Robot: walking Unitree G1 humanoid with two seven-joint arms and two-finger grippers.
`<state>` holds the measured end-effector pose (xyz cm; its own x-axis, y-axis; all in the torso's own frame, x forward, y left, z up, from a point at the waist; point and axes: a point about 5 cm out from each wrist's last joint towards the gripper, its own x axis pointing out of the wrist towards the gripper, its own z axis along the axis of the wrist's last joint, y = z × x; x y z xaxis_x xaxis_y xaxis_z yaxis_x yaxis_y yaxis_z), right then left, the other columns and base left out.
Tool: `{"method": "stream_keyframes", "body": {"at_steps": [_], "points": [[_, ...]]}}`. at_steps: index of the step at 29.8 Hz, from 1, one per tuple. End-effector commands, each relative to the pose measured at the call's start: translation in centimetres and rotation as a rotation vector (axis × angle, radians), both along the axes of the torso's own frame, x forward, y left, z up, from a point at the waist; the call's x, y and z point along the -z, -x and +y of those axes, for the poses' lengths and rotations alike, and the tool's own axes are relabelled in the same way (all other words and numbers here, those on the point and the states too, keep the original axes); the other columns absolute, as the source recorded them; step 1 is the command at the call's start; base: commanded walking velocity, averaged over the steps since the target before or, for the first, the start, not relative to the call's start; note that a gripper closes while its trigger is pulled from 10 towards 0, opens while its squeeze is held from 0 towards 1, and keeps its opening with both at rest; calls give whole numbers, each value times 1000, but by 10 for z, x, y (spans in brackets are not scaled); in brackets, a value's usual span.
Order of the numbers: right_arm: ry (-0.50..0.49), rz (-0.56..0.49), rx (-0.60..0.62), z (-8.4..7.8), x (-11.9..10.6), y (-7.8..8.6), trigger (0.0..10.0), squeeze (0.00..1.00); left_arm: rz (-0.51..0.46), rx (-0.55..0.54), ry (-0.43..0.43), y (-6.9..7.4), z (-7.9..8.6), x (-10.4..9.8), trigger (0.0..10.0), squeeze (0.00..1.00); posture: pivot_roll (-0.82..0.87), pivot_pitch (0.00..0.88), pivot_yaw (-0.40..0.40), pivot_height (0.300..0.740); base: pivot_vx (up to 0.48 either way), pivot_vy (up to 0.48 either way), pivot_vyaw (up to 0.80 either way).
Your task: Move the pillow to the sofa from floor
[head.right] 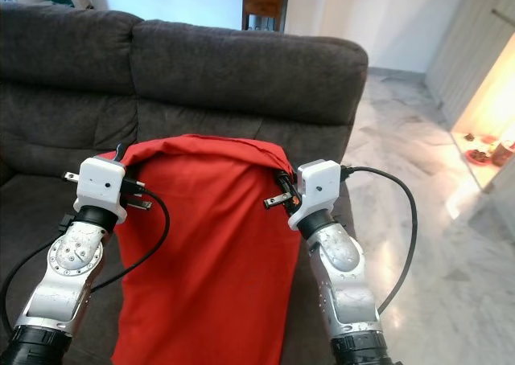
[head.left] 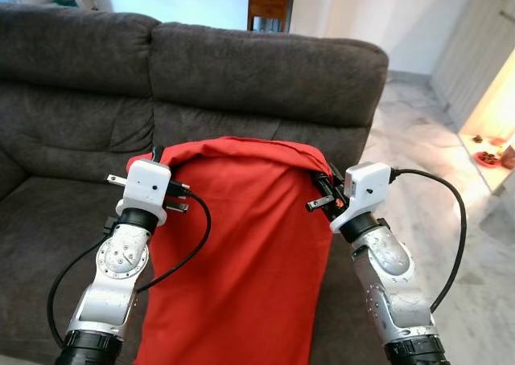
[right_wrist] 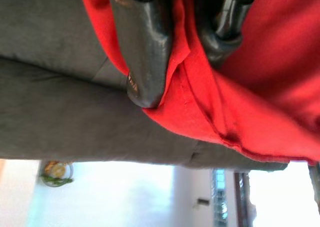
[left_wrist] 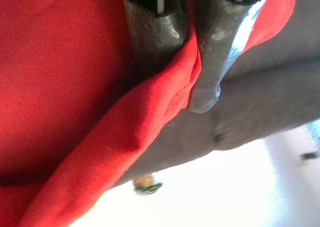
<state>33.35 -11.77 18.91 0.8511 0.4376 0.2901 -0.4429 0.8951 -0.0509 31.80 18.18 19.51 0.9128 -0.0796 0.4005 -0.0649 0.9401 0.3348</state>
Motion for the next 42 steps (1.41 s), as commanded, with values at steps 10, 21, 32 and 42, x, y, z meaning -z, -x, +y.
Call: {"method": "stream_keyframes", "body": {"at_steps": [10,21,32,42], "points": [[1,-47,-29,10,-12,-6,10000,0,22,-20,-4,2,5,4,10000,0,101,89,-50,740,0,0,0],[9,-14,-22,22,-9,-13,10000,0,29,-21,-32,0,8,1,10000,0,104,89,-49,740,0,0,0],[36,50,42,30,-8,-31,10000,0,47,-24,-77,-8,11,-3,10000,0,116,91,-54,740,0,0,0],[6,137,239,5,0,-44,10000,0,119,-28,-131,-11,19,4,10000,0,115,97,-56,740,0,0,0]]}}
